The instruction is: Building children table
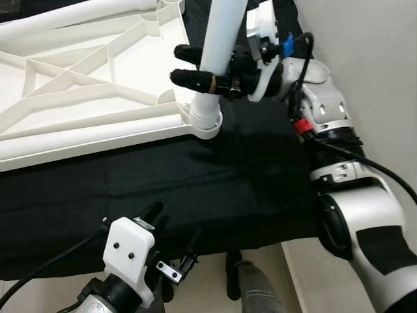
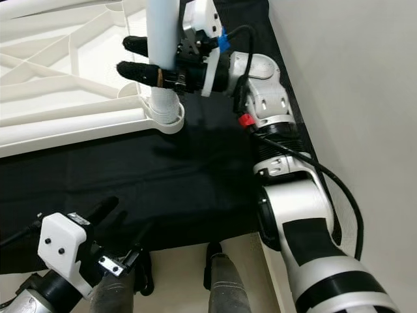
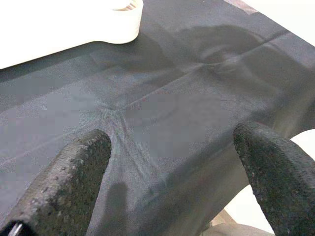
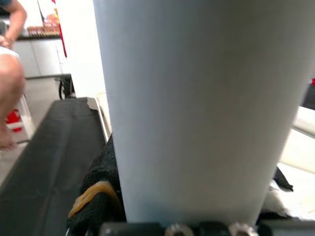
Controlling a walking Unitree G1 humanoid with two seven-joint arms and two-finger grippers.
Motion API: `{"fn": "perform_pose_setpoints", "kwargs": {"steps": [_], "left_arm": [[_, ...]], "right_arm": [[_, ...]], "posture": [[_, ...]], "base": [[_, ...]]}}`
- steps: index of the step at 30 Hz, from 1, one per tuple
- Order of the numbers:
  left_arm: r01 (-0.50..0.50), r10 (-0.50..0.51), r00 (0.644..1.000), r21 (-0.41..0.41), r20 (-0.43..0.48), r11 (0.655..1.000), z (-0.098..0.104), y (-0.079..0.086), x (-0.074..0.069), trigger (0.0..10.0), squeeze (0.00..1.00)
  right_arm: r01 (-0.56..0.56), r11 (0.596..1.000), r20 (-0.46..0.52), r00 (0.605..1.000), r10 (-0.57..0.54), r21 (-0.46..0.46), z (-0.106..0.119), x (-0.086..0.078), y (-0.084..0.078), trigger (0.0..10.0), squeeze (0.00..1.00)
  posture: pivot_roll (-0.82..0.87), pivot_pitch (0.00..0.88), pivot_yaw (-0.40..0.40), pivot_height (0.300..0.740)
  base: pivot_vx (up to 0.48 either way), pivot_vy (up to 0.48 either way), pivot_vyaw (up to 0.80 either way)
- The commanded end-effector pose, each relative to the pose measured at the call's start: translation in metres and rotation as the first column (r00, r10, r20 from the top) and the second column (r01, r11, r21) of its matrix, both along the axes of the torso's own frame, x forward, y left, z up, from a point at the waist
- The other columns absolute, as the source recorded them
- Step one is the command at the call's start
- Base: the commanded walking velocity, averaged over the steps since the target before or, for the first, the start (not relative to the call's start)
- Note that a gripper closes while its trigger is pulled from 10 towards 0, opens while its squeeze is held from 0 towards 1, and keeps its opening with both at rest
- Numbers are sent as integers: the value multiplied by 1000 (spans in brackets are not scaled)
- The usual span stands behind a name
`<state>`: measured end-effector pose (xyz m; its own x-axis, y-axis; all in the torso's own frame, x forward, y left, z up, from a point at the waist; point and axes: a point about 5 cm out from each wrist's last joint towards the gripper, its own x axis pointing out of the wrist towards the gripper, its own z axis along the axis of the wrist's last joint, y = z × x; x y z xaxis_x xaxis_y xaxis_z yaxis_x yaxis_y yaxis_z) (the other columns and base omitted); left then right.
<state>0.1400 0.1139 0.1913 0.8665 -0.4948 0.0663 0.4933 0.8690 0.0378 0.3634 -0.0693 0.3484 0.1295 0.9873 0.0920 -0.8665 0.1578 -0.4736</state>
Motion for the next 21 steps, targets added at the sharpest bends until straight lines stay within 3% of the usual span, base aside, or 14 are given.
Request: {"fn": "perform_pose_setpoints", "kwargs": {"steps": [1,9,21], "left_arm": [[3,-3,1000,1,-10,1000,-1,-1,-4,10000,0],[0,0,1000,-1,-4,1000,-1,-2,-4,10000,0],[1,-1,1000,-1,-2,1000,-1,-3,-4,10000,0]], "right_arm": [[24,996,-65,997,-30,-91,-24,5,5,10000,0],[-17,984,-77,997,4,-176,-27,5,7,10000,0],[-153,971,-121,984,132,-185,-24,1,4,10000,0]], "posture": [[81,452,-12,740],[75,460,-23,740],[73,462,-26,740]], "base": [[0,0,0],[0,0,0],[0,0,0]]}}
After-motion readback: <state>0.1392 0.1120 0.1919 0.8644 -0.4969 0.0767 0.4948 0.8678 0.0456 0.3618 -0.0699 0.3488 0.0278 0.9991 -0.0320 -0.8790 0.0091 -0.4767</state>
